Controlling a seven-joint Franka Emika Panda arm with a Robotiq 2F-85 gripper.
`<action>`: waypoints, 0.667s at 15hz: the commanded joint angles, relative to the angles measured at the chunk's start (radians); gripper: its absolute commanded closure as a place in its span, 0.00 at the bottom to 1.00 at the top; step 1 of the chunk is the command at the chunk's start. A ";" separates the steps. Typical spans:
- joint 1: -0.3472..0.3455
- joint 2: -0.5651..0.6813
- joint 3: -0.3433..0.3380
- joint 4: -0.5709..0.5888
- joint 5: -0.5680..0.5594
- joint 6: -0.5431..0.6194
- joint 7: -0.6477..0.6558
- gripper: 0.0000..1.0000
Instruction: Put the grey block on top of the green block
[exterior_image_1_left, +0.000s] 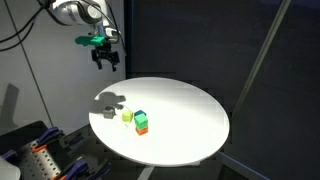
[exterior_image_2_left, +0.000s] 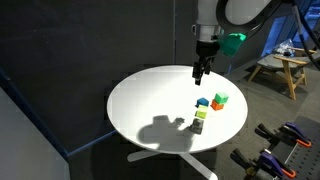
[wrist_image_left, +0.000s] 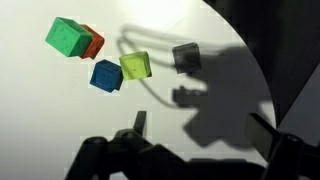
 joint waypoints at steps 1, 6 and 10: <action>0.007 0.007 0.002 -0.020 -0.054 0.021 -0.093 0.00; 0.016 0.043 0.006 -0.029 -0.053 0.039 -0.224 0.00; 0.017 0.088 0.006 -0.040 -0.059 0.128 -0.301 0.00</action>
